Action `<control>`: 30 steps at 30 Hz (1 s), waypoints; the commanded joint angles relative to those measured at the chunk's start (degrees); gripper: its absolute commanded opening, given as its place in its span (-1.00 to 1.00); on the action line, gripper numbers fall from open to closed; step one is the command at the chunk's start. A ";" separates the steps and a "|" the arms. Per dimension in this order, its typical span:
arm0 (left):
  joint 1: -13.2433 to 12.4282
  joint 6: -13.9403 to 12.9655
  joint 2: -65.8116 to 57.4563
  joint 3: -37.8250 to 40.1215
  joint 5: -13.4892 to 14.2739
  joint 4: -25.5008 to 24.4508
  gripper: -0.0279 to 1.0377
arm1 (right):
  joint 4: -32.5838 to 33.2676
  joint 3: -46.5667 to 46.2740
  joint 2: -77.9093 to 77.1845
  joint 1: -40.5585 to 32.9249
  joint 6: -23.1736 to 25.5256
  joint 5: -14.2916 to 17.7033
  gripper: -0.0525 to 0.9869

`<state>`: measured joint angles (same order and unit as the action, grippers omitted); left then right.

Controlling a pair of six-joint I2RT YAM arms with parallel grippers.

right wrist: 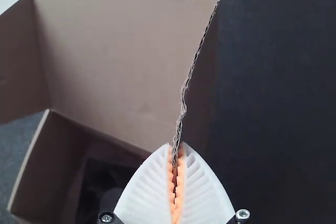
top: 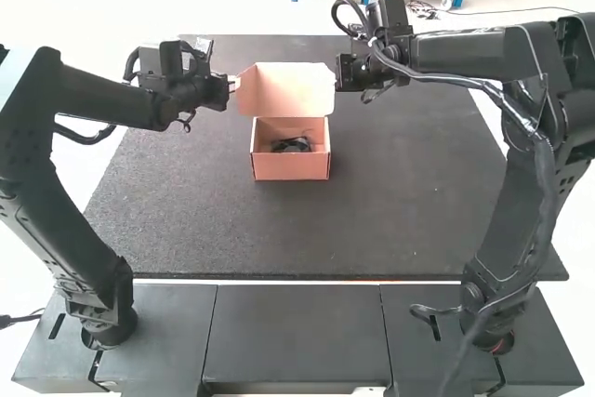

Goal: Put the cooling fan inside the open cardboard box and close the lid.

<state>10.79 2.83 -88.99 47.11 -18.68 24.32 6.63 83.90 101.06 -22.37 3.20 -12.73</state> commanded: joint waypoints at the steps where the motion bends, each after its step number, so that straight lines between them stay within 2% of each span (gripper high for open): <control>1: -0.15 -0.02 -0.75 0.26 -2.15 -0.15 -0.69 | -0.31 -0.31 -2.62 0.13 -0.30 -1.68 -0.94; 5: -0.15 1.12 -0.75 -0.27 -2.94 0.29 -0.73 | -0.31 -0.58 -2.62 0.13 -0.39 -1.86 -0.94; 9: -0.15 1.39 -0.66 -0.62 -3.74 1.79 -0.91 | -0.31 -0.93 -2.71 0.13 -0.48 -2.03 -0.94; 20: -0.85 2.97 0.48 0.00 -3.91 3.28 -0.90 | -1.27 -2.69 -3.58 0.13 -0.13 -2.03 -0.94; 22: -0.85 3.06 0.92 0.26 -3.21 2.84 -0.73 | -1.36 -3.04 -3.76 0.13 -0.13 -2.12 -0.94; 24: -0.85 3.06 1.01 0.52 -2.42 2.32 -0.16 | -1.62 -3.30 -3.85 -0.04 -0.13 -2.12 -0.94; 26: -1.12 2.71 1.10 0.70 -1.36 2.05 0.26 | -1.80 -3.39 -3.76 -0.22 -0.04 -2.12 -0.94; 28: -1.82 2.44 0.92 0.52 -0.31 2.05 0.47 | -1.80 -3.30 -3.76 -0.22 -0.04 -2.12 -0.94; 30: -2.44 2.27 0.66 0.35 -0.04 2.05 0.55 | -1.80 -3.39 -3.85 -0.22 0.05 -2.03 -0.94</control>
<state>9.52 5.43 -88.97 46.96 -20.29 26.00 4.89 80.93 99.53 -22.37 3.20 -13.82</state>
